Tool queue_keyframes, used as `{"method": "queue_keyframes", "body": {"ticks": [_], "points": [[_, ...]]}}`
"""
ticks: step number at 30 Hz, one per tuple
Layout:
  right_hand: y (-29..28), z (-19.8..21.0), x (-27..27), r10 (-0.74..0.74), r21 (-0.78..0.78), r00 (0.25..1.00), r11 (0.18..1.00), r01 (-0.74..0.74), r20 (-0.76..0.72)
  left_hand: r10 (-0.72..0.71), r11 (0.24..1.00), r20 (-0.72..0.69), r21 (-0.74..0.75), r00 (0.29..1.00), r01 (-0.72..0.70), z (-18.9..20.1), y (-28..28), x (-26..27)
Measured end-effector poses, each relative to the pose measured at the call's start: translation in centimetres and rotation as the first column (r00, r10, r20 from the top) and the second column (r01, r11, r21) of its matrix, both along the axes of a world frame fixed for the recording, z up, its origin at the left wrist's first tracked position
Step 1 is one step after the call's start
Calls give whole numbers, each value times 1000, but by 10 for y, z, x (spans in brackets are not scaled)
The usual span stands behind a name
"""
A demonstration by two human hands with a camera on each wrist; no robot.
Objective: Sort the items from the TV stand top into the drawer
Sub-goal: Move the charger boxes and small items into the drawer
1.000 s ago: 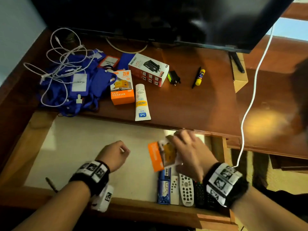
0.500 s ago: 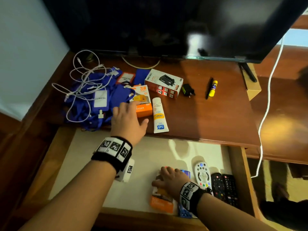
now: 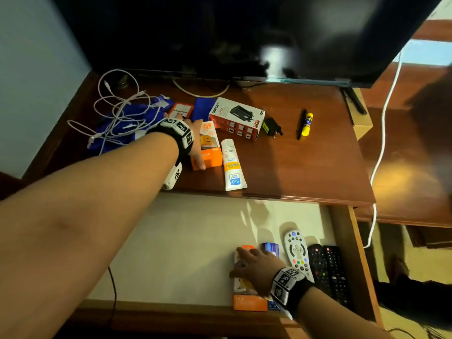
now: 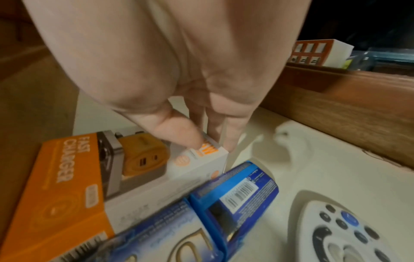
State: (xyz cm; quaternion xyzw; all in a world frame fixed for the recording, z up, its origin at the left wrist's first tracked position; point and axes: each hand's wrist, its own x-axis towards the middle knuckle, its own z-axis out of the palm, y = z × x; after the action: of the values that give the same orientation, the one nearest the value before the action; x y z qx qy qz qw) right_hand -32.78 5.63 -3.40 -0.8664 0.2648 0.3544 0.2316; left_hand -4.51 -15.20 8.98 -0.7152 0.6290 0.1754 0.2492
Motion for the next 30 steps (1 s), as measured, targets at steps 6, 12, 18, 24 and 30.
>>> {"method": "queue_keyframes", "body": {"ticks": [6,12,18,24,30], "points": [[-17,19,6,-478,95,861,878,468,172,-97,990,45,-95,994,101,1,8,-3],[-65,33,-10,-684,42,593,669,742,425,-145,947,1,-288,989,139,21,74,-17],[-50,9,11,-338,19,940,941,339,-45,-272,905,-208,-386,940,177,21,189,-37],[-37,-18,17,-262,23,948,963,270,-180,-306,952,-255,-82,917,295,-32,257,-28],[-36,-27,35,-410,36,912,911,411,-22,-295,935,-192,144,936,325,-94,257,-22]]}}
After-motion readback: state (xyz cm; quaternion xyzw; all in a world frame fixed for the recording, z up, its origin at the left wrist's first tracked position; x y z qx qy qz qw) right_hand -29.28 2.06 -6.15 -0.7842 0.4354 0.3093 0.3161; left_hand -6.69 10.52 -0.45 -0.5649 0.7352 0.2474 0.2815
